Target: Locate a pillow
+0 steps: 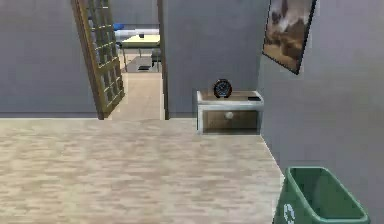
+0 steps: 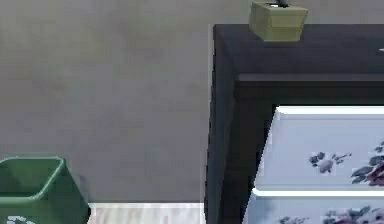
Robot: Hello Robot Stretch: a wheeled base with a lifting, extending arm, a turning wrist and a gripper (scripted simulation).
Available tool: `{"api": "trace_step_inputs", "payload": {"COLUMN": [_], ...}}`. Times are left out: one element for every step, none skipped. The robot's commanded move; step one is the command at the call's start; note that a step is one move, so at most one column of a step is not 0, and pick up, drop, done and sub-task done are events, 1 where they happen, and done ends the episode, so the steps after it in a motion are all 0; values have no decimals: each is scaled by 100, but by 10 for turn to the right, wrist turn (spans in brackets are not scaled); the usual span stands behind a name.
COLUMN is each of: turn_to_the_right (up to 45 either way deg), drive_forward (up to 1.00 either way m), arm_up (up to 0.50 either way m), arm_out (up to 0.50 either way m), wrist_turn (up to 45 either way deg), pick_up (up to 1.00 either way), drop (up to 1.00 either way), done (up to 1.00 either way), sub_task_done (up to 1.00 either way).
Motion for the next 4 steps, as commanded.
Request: {"api": "trace_step_inputs", "payload": {"turn_to_the_right": [-450,-300,0,0], "drive_forward": [0,0,100,100], "arm_up": [0,0,0,0], "arm_out": [0,0,0,0], "wrist_turn": [0,0,0,0], "pick_up": [0,0,0,0], "drop": [0,0,0,0], "done": [0,0,0,0], "sub_task_done": [0,0,0,0]}}
